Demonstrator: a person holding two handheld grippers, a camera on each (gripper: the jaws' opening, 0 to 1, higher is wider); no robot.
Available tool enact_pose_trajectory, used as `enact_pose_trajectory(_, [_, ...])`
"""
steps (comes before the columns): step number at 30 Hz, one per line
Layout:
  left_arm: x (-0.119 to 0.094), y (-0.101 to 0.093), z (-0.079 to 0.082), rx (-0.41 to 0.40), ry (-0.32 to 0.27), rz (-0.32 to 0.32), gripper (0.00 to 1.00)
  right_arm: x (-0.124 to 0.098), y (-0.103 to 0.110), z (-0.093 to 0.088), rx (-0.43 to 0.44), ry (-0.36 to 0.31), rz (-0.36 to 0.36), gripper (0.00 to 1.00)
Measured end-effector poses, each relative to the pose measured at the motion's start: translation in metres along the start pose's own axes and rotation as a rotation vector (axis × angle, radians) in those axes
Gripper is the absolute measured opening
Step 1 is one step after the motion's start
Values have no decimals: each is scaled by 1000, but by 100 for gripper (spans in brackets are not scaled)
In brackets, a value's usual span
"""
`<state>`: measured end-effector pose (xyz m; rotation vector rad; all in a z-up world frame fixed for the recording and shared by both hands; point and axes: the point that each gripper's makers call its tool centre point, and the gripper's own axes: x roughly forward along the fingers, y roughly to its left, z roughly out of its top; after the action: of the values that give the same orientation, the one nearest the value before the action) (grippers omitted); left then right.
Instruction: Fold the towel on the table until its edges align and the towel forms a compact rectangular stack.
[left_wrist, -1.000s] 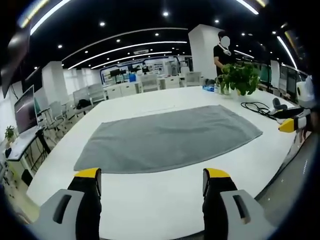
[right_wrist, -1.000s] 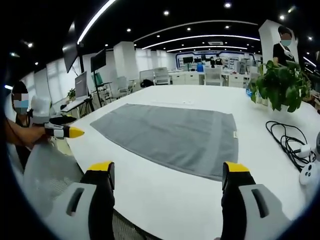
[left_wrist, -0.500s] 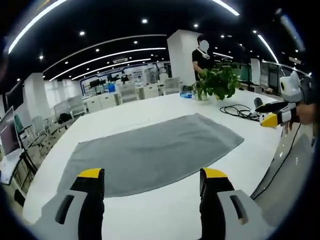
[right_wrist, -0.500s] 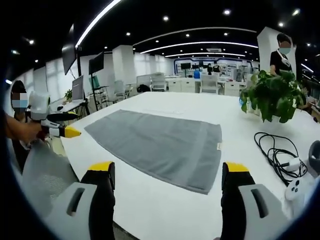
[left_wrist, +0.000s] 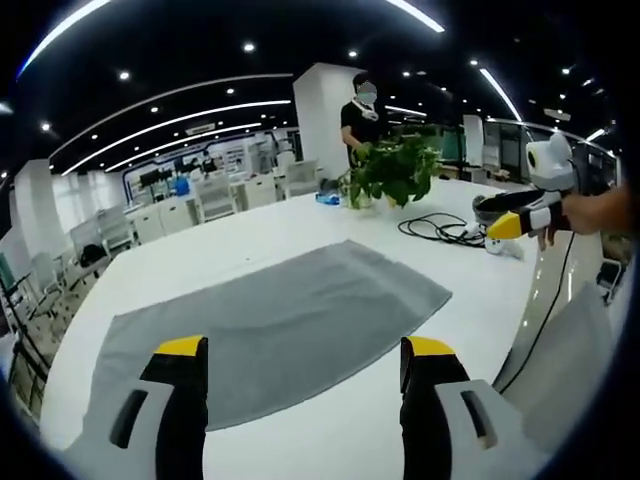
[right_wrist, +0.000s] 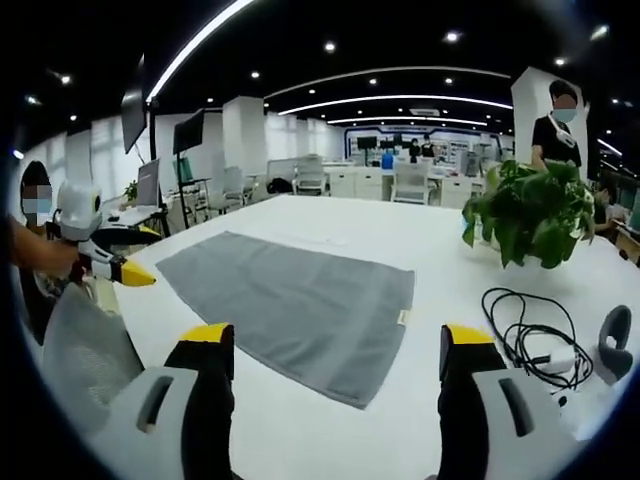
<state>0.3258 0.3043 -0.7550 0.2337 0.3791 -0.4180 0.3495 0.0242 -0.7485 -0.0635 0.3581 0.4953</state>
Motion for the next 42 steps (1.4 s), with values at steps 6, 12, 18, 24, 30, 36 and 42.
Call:
enact_pose_trajectory(6, [14,-26,19,17,-9,-73,80,-6,-19,18,-29,-19,-22,84])
enact_pose_trajectory(12, [29,-49,31,39,-13,-133,81,-12,-45,36,-27,-41,-64,83])
enact_pose_trajectory(18, [44,-71,40,54,-12,-191,81,-11,-69,46,-30,-47,-91,82])
enact_pose_trajectory(24, [56,-85,44,82,-6,-239,81,-1,-87,53,-17,-52,-108,81])
enact_pose_trajectory(30, [68,-96,45,95,8,-274,80,12,-107,60,3,-62,-128,79])
enact_pose_trajectory(36, [83,-114,49,112,19,-318,80,28,-117,61,23,-51,-136,76])
enact_pose_trajectory(42, [101,-138,57,139,20,-373,79,47,-131,55,72,-27,-141,72])
